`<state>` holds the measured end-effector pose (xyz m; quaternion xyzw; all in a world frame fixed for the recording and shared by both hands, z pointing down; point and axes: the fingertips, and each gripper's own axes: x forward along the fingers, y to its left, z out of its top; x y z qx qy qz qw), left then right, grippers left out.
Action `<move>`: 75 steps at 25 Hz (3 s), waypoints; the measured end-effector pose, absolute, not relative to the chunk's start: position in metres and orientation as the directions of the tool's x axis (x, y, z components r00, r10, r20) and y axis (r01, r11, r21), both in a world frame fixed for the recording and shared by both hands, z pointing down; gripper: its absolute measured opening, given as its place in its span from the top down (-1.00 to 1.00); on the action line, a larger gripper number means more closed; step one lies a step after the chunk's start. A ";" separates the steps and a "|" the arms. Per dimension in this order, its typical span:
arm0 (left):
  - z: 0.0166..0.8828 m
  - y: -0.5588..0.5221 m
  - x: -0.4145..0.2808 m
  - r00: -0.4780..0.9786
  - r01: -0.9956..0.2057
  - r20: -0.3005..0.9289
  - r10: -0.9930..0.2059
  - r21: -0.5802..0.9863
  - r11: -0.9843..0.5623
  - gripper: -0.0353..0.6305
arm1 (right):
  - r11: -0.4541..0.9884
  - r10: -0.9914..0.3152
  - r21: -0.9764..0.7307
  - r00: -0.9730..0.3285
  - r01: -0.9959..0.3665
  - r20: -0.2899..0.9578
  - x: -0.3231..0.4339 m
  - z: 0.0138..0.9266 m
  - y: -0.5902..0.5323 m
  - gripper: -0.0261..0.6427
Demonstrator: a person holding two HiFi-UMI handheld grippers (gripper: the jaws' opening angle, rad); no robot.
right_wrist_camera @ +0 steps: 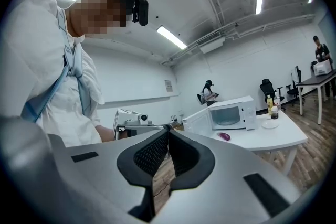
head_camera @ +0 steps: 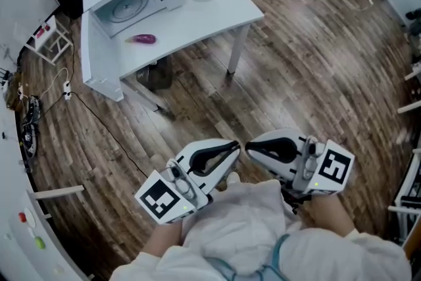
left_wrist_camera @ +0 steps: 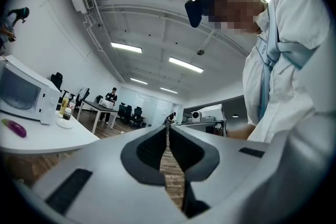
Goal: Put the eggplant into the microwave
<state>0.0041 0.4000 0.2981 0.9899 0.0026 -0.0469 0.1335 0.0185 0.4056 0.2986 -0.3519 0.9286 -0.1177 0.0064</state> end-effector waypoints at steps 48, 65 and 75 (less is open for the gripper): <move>0.314 0.177 -0.075 0.994 -0.047 -0.081 -0.071 0.262 -0.964 0.84 | 0.693 -0.701 -0.193 -0.712 -0.694 0.040 -0.048 0.302 0.172 0.82; 0.359 0.022 -0.022 0.930 -0.364 0.028 -0.367 0.210 -0.907 0.84 | 0.819 -0.540 -0.174 -0.837 -0.546 0.088 0.012 0.323 0.055 0.82; 0.414 -0.032 -0.011 0.804 -0.594 0.164 -0.571 0.209 -0.777 0.84 | 0.863 -0.463 -0.184 -0.882 -0.471 0.086 0.032 0.335 0.031 0.82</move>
